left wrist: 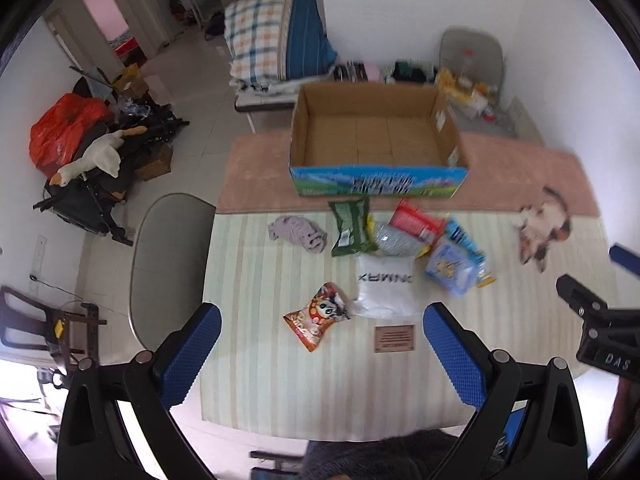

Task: Organize soft objects
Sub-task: 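Grasp the white NMAX pack with the left tool while the right tool grasps the blue tissue pack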

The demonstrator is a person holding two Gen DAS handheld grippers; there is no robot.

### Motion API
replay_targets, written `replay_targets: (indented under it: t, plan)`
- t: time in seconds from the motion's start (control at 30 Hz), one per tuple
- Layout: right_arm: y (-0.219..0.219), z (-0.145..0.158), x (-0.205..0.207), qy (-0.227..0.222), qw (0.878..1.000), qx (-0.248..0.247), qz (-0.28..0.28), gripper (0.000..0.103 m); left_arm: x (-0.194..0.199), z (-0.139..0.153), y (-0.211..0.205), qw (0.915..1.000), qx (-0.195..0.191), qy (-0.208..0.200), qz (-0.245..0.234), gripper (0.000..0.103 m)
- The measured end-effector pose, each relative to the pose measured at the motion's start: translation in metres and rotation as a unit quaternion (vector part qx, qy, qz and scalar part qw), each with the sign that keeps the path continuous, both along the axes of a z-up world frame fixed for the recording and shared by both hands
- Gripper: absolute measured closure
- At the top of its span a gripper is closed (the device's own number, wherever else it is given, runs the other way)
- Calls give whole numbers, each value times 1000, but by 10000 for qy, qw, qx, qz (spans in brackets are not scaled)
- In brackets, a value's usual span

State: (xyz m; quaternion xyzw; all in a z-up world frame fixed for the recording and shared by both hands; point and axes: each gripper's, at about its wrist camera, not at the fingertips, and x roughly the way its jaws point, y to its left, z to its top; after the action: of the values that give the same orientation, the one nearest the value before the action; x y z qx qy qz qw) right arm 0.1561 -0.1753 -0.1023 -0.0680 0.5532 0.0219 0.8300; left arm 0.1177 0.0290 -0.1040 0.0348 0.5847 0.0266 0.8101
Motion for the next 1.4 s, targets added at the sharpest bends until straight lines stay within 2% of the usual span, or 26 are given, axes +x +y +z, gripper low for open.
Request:
replay_targets:
  t: [0.07, 0.13, 0.23, 0.37, 0.43, 0.6, 0.63, 0.67, 0.73, 0.83, 0.93, 1.07, 1.13, 1.17, 1.27, 1.3, 1.37, 1.4]
  plan:
    - [3, -43, 25, 301, 9988, -161, 350, 0, 19, -38, -2, 9996, 162, 233, -91, 0]
    - [11, -91, 51, 651, 9937, -434, 806, 0, 35, -72, -4, 9980, 105, 591, -171, 0]
    - [22, -165, 81, 1157, 9795, -830, 1426, 0, 56, -127, -2, 9936, -21, 1129, -82, 0]
    - [33, -252, 111, 1723, 9592, -1003, 2007, 0, 70, -185, -9, 9863, -52, 1649, 1, 0]
    - [38, -295, 122, 2056, 9486, -1078, 2149, 0, 74, -209, -12, 9811, -204, 1923, 60, 0]
    - [39, -357, 130, 2638, 9369, -1023, 2055, 1, 79, -249, -20, 9711, -432, 2334, 258, 0]
    - [36, -363, 130, 2702, 9382, -931, 1954, 6, 80, -253, -22, 9698, -499, 2373, 270, 0]
    - [32, -367, 129, 2789, 9397, -843, 1793, 16, 81, -257, -27, 9681, -576, 2421, 273, 0]
    - [17, -369, 126, 3018, 9438, -429, 1277, 28, 85, -265, -34, 9657, -681, 2491, 280, 0]
    - [-9, -371, 117, 3477, 9354, 442, 467, 31, 93, -278, -46, 9614, -858, 2596, 316, 0]
    - [-24, -369, 111, 3463, 9336, 925, 45, 31, 102, -298, -58, 9588, -787, 2722, 220, 0]
    - [-32, -370, 110, 3422, 9342, 980, -224, 30, 106, -324, -72, 9554, -681, 2874, 100, 2]
    - [-33, -374, 110, 3420, 9348, 900, -327, 30, 105, -334, -75, 9565, -586, 2855, 105, 14]
    - [-33, -377, 109, 3417, 9345, 924, -385, 30, 102, -337, -75, 9548, -733, 2877, 154, 20]
    - [-26, -380, 113, 3373, 9364, 846, -466, 30, 96, -346, -76, 9566, -818, 2781, 286, 28]
    - [-23, -379, 113, 3352, 9372, 826, -490, 31, 92, -344, -75, 9579, -806, 2738, 321, 30]
    - [-16, -377, 108, 3280, 9401, 750, -537, 42, 82, -338, -78, 9608, -720, 2651, 360, 33]
    - [-16, -375, 105, 3258, 9405, 792, -551, 45, 75, -333, -76, 9628, -693, 2586, 374, 33]
